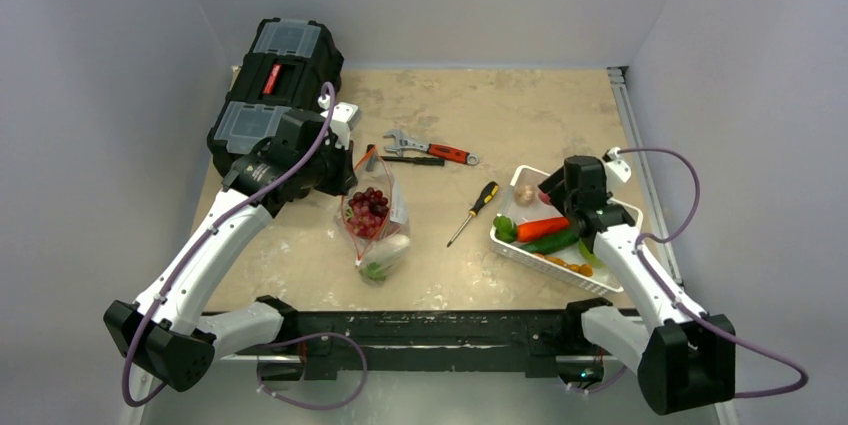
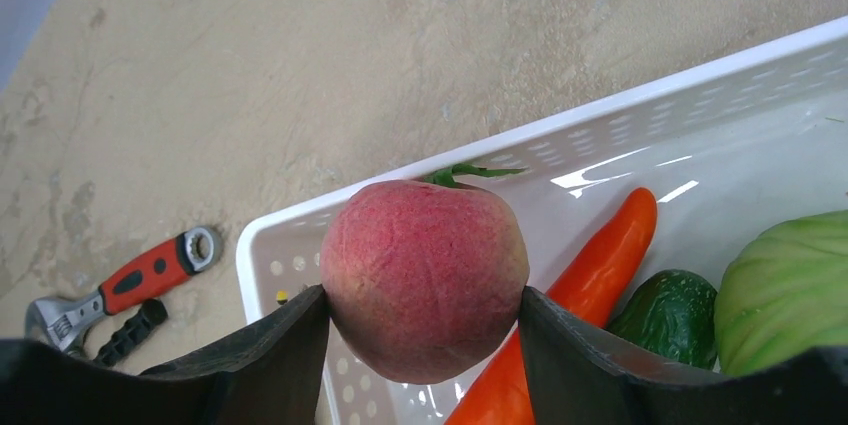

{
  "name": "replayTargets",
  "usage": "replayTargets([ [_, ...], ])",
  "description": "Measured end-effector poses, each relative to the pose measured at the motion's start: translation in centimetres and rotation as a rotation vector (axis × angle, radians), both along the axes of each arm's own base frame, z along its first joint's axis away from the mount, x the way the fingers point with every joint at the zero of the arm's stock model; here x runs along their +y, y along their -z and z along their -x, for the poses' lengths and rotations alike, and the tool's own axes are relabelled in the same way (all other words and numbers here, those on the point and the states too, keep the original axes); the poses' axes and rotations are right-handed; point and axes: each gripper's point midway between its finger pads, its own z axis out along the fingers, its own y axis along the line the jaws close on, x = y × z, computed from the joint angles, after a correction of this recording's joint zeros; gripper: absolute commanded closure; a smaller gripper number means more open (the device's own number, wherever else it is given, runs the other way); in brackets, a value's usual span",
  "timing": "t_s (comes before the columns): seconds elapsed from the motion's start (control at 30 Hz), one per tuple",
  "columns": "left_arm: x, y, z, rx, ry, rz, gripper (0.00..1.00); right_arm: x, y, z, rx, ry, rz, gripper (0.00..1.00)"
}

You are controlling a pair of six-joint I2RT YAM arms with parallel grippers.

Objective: Place the food in the zip-top bag and seal the zipper
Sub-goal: Pick up the fake fruit from the bin, then place the fake fruit in the zipper food storage bag.

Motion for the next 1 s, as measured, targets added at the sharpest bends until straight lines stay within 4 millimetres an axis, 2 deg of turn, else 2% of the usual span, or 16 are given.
replayTargets([
  [0.13,0.0,0.0,0.0,0.0,0.0,0.0,1.0,0.6,-1.2,0.0,-0.038,-0.044,-0.014,1.0],
  [0.23,0.0,0.0,0.0,0.0,0.0,0.0,1.0,2.3,-2.4,-0.2,-0.083,-0.132,-0.064,1.0],
  [0.47,0.0,0.0,0.0,0.0,0.0,0.0,1.0,7.3,-8.4,-0.4,-0.344,-0.384,-0.172,1.0],
  [0.57,0.0,0.0,0.0,0.0,0.0,0.0,1.0,11.2,-10.8,0.2,-0.431,-0.545,-0.182,1.0],
  [0.67,0.0,0.0,0.0,0.0,0.0,0.0,1.0,16.0,-12.2,1.5,-0.467,-0.731,-0.196,1.0],
  [0.73,0.0,0.0,0.0,0.0,0.0,0.0,1.0,18.3,-13.0,2.0,-0.487,-0.82,-0.194,1.0],
  [0.83,0.0,0.0,0.0,0.0,0.0,0.0,1.0,23.0,-14.2,4.5,-0.518,-0.999,-0.2,1.0],
  [1.0,0.0,0.0,0.0,0.0,0.0,0.0,1.0,28.4,-17.1,7.9,-0.601,-1.204,-0.187,1.0],
])
